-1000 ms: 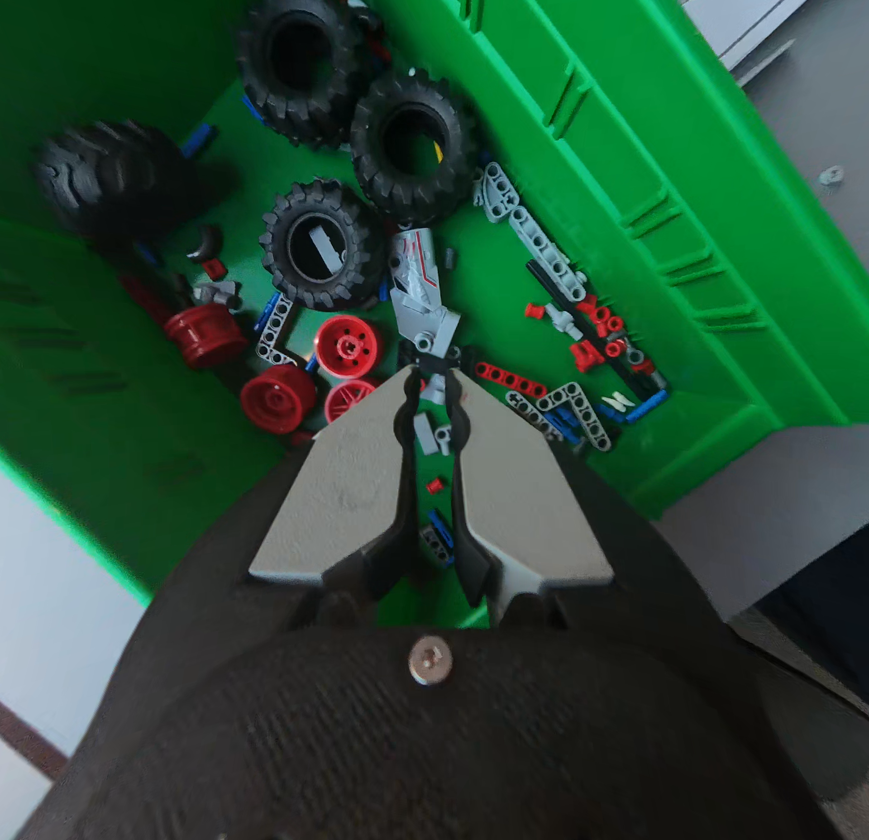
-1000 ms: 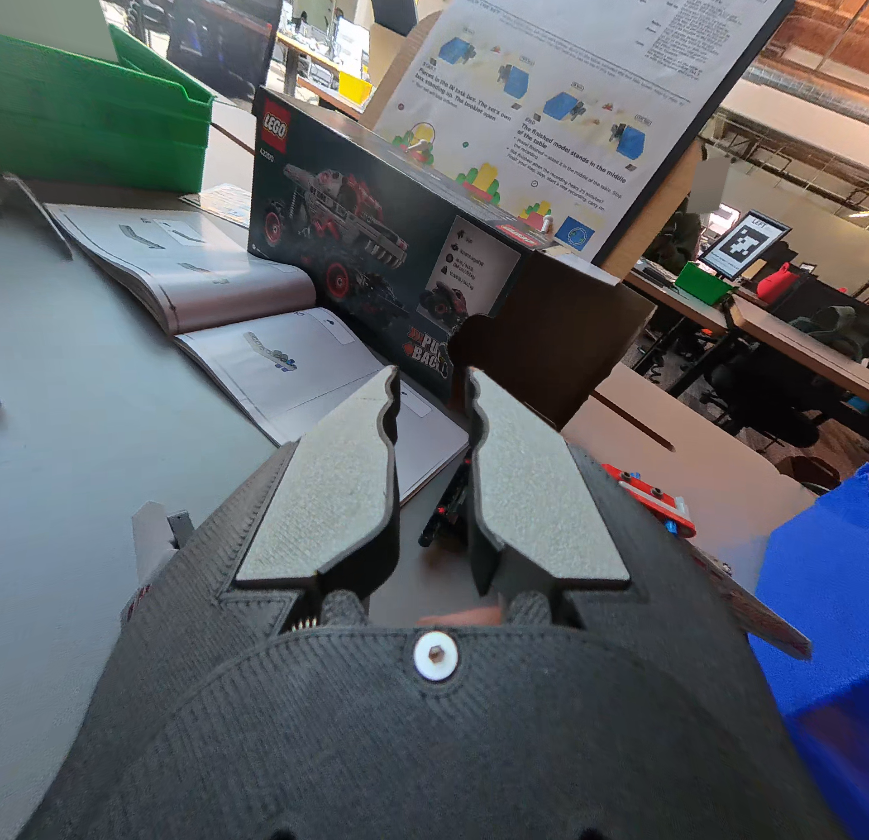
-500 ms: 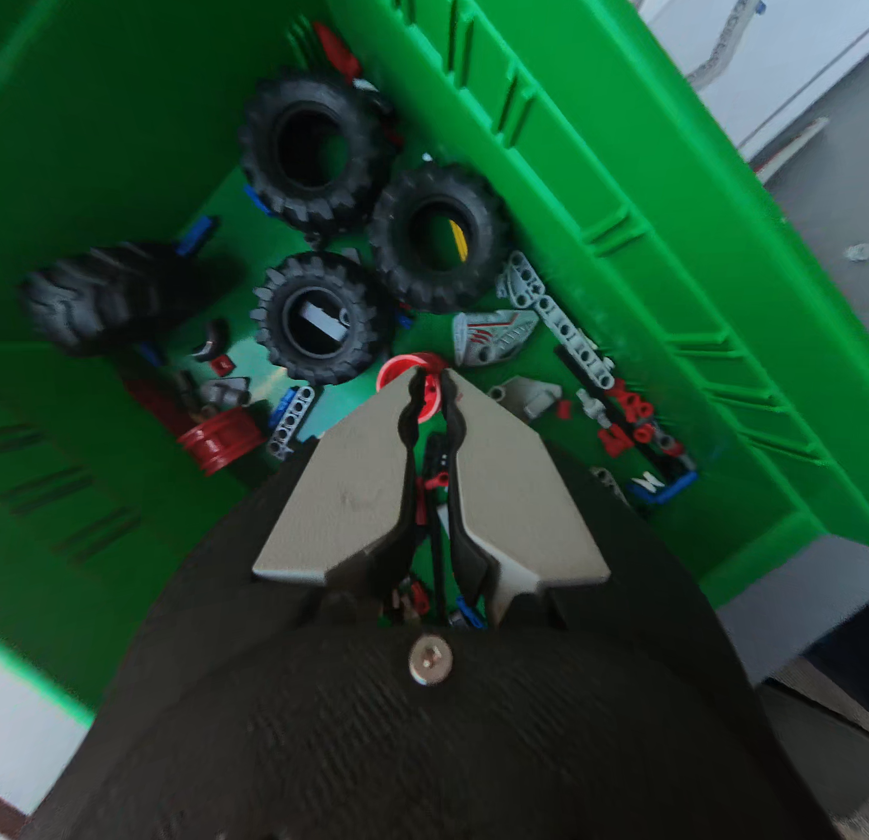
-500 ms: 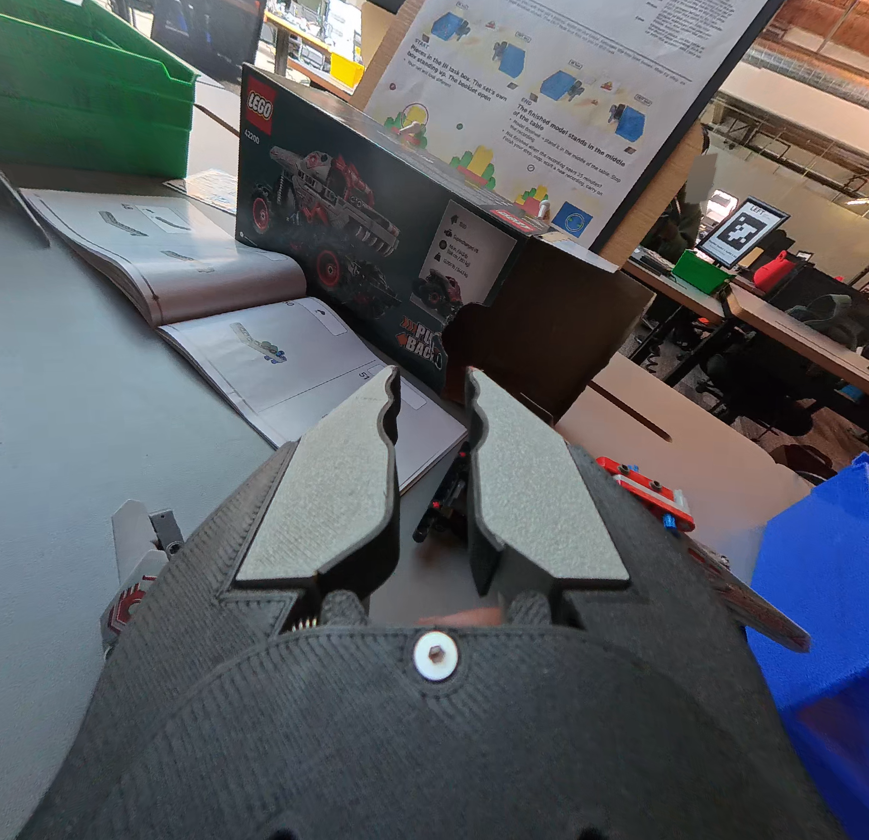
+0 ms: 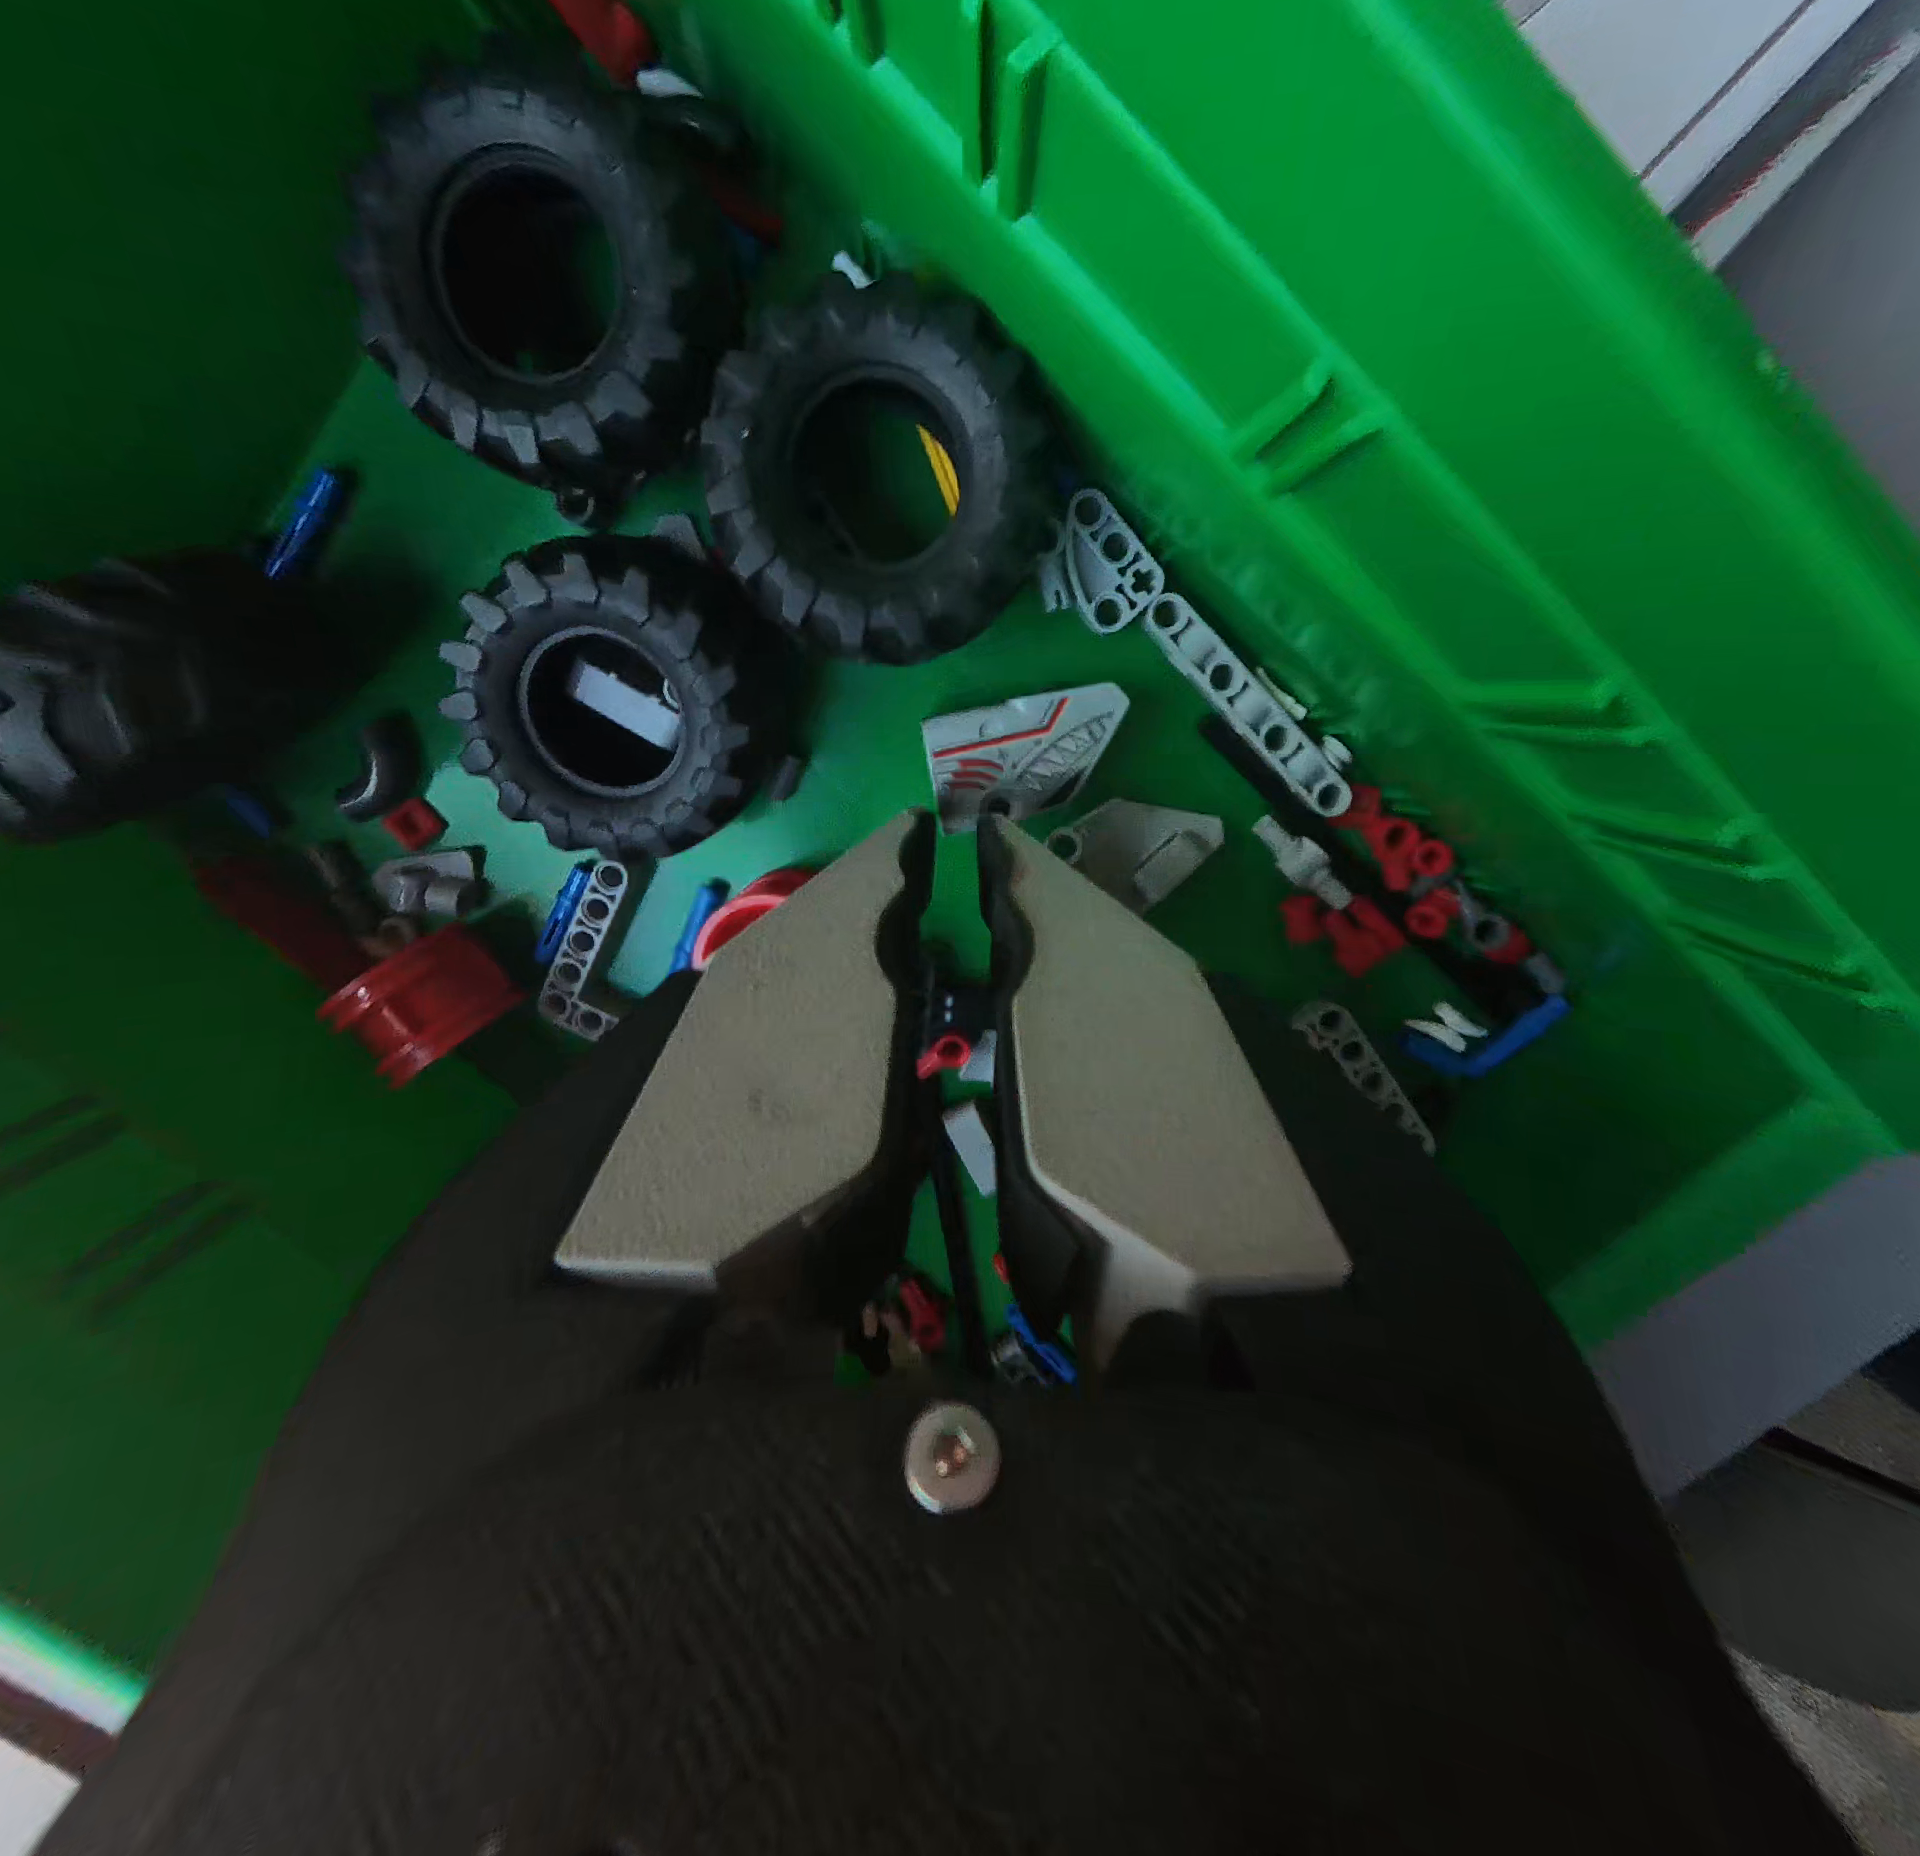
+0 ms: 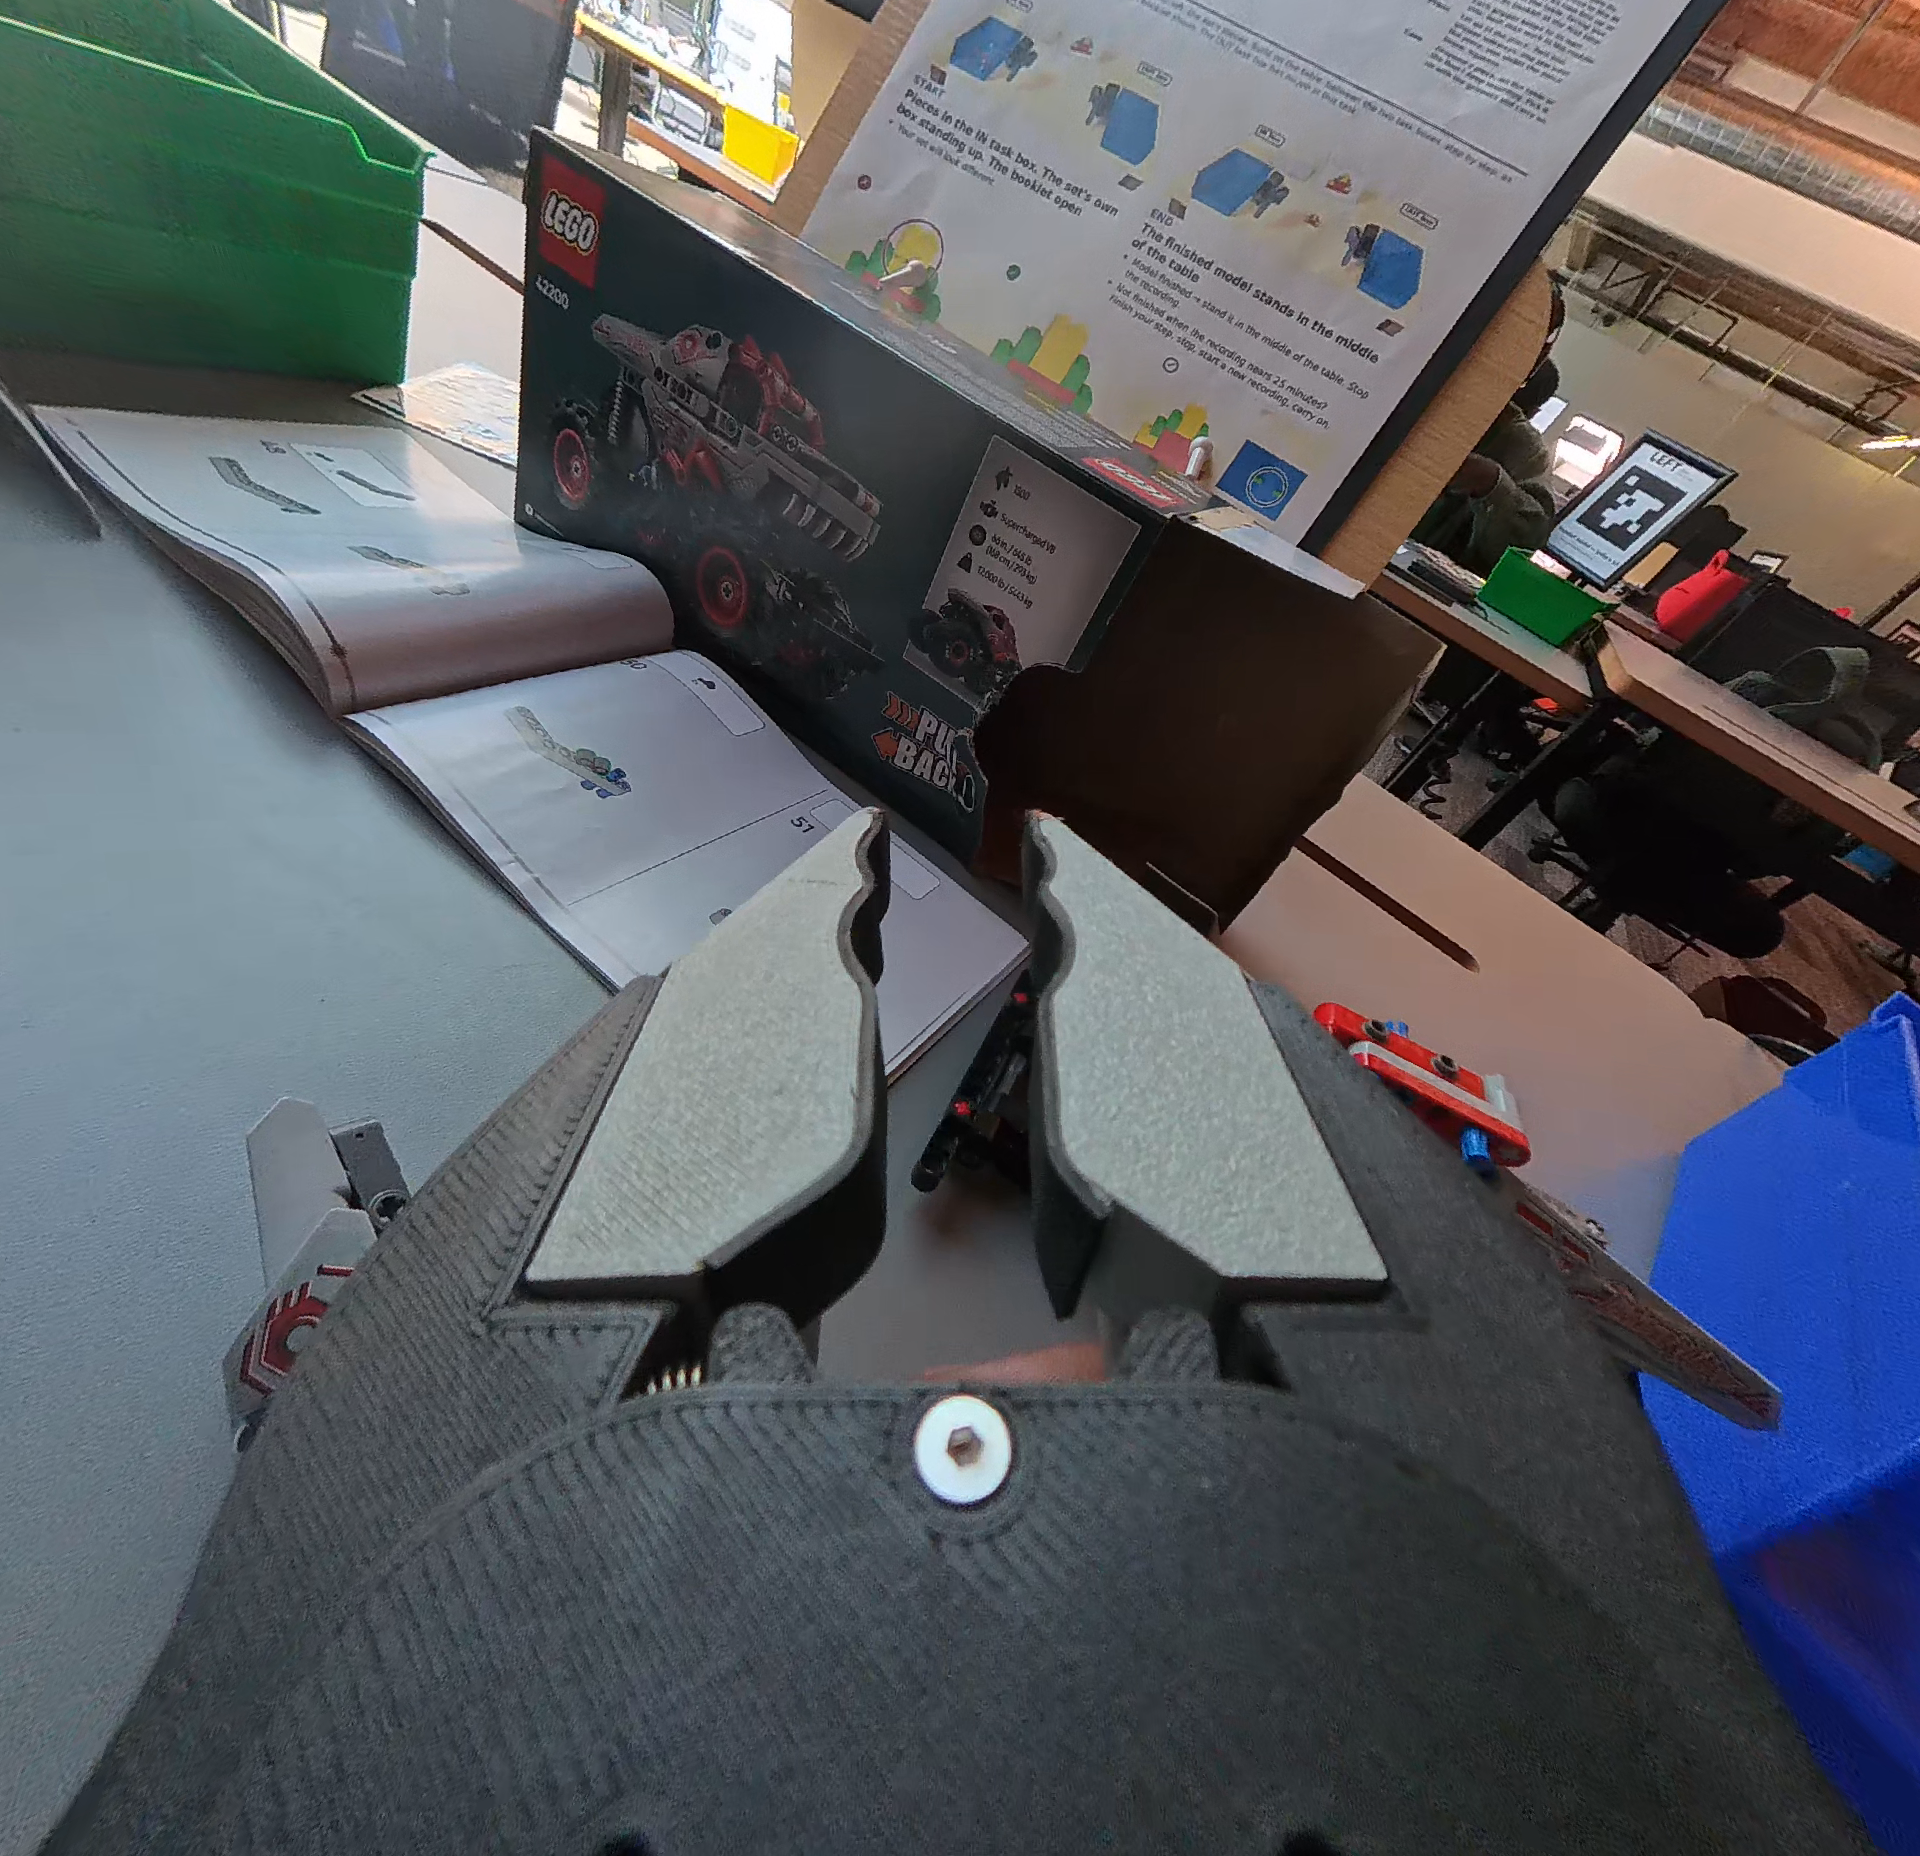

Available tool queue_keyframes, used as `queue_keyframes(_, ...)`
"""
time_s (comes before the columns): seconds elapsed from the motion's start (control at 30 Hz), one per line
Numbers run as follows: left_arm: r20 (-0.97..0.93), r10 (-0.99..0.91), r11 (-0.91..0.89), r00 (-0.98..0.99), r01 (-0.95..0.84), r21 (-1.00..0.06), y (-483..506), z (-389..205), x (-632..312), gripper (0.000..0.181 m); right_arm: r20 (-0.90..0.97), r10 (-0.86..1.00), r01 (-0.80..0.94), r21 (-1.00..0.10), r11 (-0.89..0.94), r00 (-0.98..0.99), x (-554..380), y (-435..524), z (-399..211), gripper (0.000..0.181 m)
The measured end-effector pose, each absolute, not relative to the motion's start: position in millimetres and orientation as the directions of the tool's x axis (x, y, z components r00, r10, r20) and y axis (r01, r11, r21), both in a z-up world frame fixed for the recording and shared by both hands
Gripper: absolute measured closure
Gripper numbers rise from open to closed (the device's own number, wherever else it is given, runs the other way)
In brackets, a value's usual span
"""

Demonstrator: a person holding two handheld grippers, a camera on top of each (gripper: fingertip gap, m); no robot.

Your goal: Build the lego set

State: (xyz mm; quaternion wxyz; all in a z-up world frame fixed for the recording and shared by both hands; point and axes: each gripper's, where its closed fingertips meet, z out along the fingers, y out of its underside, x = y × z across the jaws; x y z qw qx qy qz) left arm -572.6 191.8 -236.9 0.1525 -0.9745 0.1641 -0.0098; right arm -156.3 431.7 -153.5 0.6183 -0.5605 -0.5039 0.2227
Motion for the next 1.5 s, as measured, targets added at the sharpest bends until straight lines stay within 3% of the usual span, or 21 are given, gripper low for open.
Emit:
queue_keyframes(0.17, -0.028, -0.265, -0.905, 0.964, -0.259, -0.338, 188, -225, -585, 0.176, 0.368, 0.844, 0.291, -0.919, 0.266, 0.392, -157, 433, -154, 0.16)
queue_keyframes(0.27, 0.04, -0.345, -0.857, 0.938, -0.297, -0.422, 201, -220, -557, 0.157, 0.373, 0.842, 0.296, -0.916, 0.269, 0.389, -158, 432, -155, 0.16)
queue_keyframes(0.4, -0.012, -0.347, -0.87, 0.938, -0.327, -0.369, 208, -235, -552, 0.146, 0.373, 0.84, 0.294, -0.917, 0.269, 0.394, -157, 432, -154, 0.16)
queue_keyframes(0.57, -0.106, -0.347, -0.891, 0.932, -0.363, -0.274, 194, -245, -571, 0.161, 0.37, 0.839, 0.283, -0.92, 0.271, 0.398, -155, 431, -151, 0.161)
queue_keyframes(0.7, -0.103, -0.3, -0.906, 0.948, -0.317, -0.28, 186, -241, -581, 0.163, 0.366, 0.844, 0.281, -0.921, 0.269, 0.391, -156, 431, -151, 0.161)
queue_keyframes(0.87, -0.025, -0.397, -0.84, 0.918, -0.374, -0.394, 201, -233, -548, 0.161, 0.369, 0.845, 0.286, -0.919, 0.27, 0.387, -157, 430, -152, 0.161)
queue_keyframes(0.97, -0.096, -0.412, -0.832, 0.906, -0.417, -0.365, 209, -237, -555, 0.164, 0.367, 0.845, 0.285, -0.92, 0.268, 0.389, -156, 430, -152, 0.161)
queue_keyframes(1.13, -0.028, -0.424, -0.849, 0.905, -0.408, -0.337, 211, -250, -550, 0.165, 0.364, 0.843, 0.278, -0.922, 0.268, 0.396, -155, 430, -150, 0.161)
queue_keyframes(1.2, -0.014, -0.424, -0.85, 0.906, -0.403, -0.34, 211, -250, -549, 0.179, 0.361, 0.843, 0.275, -0.924, 0.266, 0.398, -154, 431, -150, 0.161)
queue_keyframes(1.5, -0.042, -0.413, -0.851, 0.91, -0.402, -0.337, 201, -238, -547, 0.18, 0.363, 0.838, 0.26, -0.926, 0.274, 0.408, -151, 431, -145, 0.163)
